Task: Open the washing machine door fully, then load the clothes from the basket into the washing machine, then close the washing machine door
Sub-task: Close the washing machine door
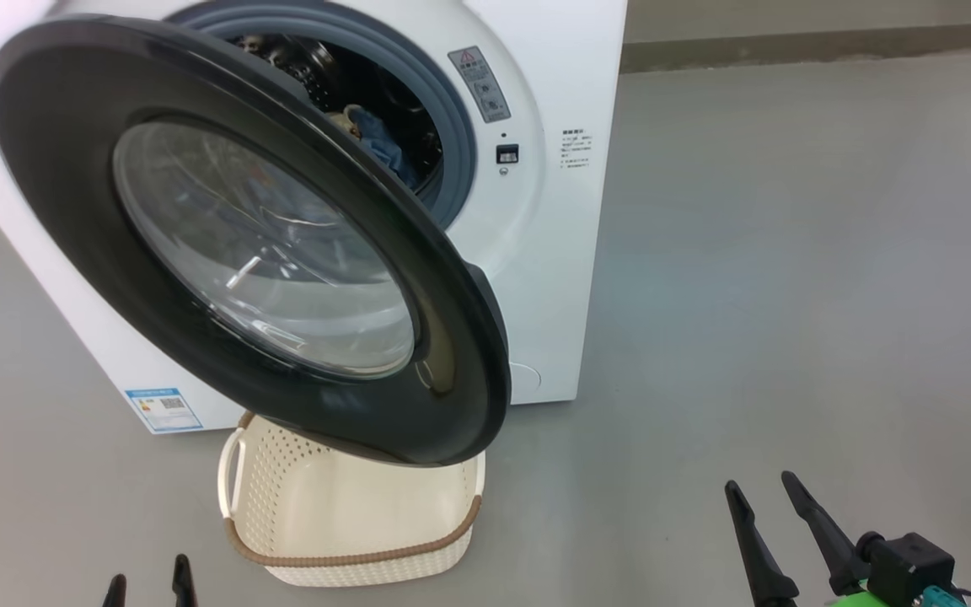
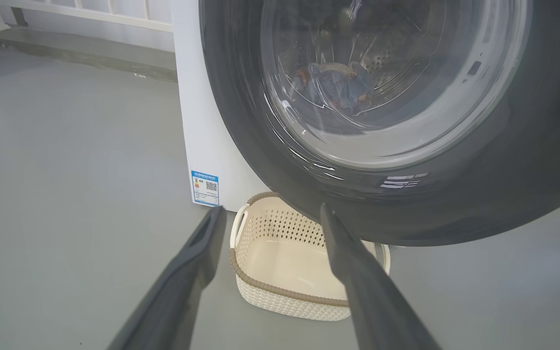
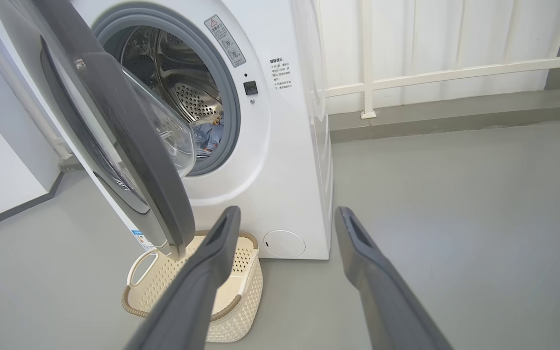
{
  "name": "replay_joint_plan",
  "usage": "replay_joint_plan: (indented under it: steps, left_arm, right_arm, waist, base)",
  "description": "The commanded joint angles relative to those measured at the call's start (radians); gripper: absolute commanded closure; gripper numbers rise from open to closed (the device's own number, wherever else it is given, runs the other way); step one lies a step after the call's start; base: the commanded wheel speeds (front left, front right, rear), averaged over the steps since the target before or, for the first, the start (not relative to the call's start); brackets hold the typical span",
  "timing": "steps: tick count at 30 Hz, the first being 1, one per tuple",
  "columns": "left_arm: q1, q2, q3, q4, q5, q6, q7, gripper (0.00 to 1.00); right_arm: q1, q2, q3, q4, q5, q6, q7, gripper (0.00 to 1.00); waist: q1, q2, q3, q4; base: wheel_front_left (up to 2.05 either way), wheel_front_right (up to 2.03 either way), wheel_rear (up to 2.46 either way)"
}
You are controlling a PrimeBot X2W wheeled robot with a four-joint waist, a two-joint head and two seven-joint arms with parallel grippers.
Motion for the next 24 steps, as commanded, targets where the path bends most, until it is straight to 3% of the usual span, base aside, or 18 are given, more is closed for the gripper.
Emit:
replay_joint_plan:
  steps: [1, 7, 20, 21, 22, 23, 24]
  left_arm:
    - [-0.019, 0.005, 0.045, -0.026, 0.011, -0.006, -0.011, 0.00]
    - [-0.010, -0.023, 0.094, -0.017, 0.049, -0.042, -0.011, 0.00]
    - [-0.009, -0.041, 0.138, -0.012, 0.075, -0.069, -0.011, 0.00]
    - [-0.009, -0.042, 0.139, -0.013, 0.075, -0.070, -0.011, 0.00]
    - [-0.009, -0.042, 0.140, -0.013, 0.076, -0.072, -0.011, 0.00]
    - [-0.010, -0.042, 0.141, -0.013, 0.076, -0.072, -0.011, 0.00]
    - [-0.010, -0.042, 0.141, -0.013, 0.075, -0.073, -0.011, 0.00]
  right_arm:
    - [-0.002, -0.001, 0.014, -0.018, -0.010, 0.002, -0.005, 0.00]
    - [0.001, 0.005, -0.022, -0.005, -0.030, 0.002, -0.005, 0.00]
    - [-0.002, 0.020, -0.050, 0.009, -0.055, 0.002, -0.005, 0.00]
    - [-0.002, 0.021, -0.051, 0.010, -0.057, 0.002, -0.005, 0.14]
    - [-0.003, 0.022, -0.054, 0.011, -0.059, 0.002, -0.005, 0.61]
    - [-0.003, 0.024, -0.057, 0.011, -0.060, 0.002, -0.005, 1.00]
    - [-0.004, 0.025, -0.059, 0.012, -0.062, 0.002, -0.005, 1.00]
  waist:
    - [0.0000, 0.0000, -0.006, 0.006]
    - [0.0000, 0.0000, -0.015, 0.019]
    - [0.0000, 0.0000, -0.018, 0.019]
    - [0.0000, 0.0000, -0.017, 0.018]
    - [0.0000, 0.0000, -0.016, 0.018]
    - [0.0000, 0.0000, -0.016, 0.018]
    - [0.0000, 0.0000, -0.015, 0.017]
  base:
    - [0.00, 0.00, 0.00]
    - [0.00, 0.00, 0.00]
    - [0.00, 0.00, 0.00]
    - [0.00, 0.00, 0.00]
    - [0.00, 0.00, 0.00]
    - [0.00, 0.00, 0.00]
    - [0.00, 0.00, 0.00]
